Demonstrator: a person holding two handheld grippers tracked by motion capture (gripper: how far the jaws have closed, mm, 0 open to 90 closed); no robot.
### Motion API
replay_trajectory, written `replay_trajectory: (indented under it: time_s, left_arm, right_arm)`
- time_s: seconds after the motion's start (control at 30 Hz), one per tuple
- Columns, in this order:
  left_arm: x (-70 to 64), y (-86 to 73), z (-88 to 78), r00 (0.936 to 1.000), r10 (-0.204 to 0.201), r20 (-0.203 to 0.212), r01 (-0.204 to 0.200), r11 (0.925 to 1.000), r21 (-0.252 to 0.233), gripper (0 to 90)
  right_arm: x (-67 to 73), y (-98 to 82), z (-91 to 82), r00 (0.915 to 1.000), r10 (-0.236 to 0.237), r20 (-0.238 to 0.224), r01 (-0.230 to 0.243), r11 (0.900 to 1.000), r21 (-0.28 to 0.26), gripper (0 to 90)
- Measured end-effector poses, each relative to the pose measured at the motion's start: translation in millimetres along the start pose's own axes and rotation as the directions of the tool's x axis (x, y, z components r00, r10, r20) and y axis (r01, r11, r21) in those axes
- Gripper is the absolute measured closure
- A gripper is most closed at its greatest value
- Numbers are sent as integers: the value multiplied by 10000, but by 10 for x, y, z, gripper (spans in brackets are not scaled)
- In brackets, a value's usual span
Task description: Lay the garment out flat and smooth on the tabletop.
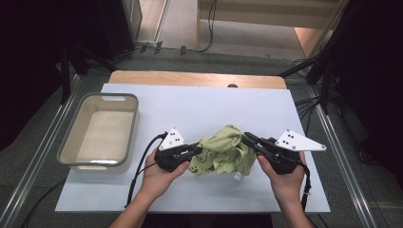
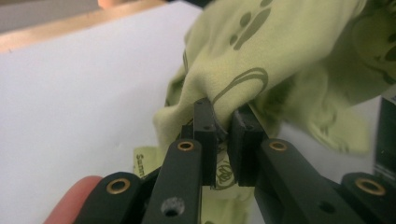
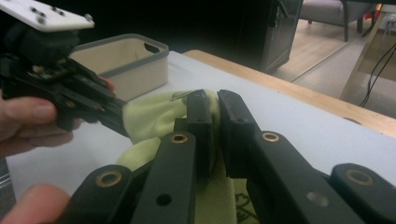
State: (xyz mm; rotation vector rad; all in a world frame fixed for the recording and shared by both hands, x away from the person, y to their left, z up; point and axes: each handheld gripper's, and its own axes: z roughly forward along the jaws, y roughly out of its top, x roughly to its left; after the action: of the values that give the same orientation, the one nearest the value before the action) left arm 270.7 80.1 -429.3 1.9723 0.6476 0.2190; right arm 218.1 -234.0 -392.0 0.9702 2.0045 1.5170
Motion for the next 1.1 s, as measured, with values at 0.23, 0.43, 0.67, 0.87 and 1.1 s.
replay_trajectory:
  time_s: [0.23,0.43,0.67,0.87,1.1]
  left_arm:
    - [212,-107,29,9957,-654,-650,675,9972,312,827]
    - [501,-413,181,9702,-1391,-1985,1645,9793,1178,826]
    - [541,-478,180,9658,-1531,-2093,1798,9770,1151,803]
    - [506,-452,152,9757,-1347,-1729,1542,9825,1047,561]
    - [449,-492,180,9873,-1123,-1120,1268,9832,1315,803]
  right_arm:
    - [-185,-254,239,9971,636,420,-664,9955,676,782]
    - [-400,-608,488,9609,1585,2269,-2022,9618,1844,451]
    - [-534,-662,389,9498,1838,2530,-2331,9555,1808,392]
    - [-600,-851,319,9473,2476,2035,-2899,9327,2145,319]
    - [-616,-1057,450,9547,2710,1229,-2970,8923,3401,595]
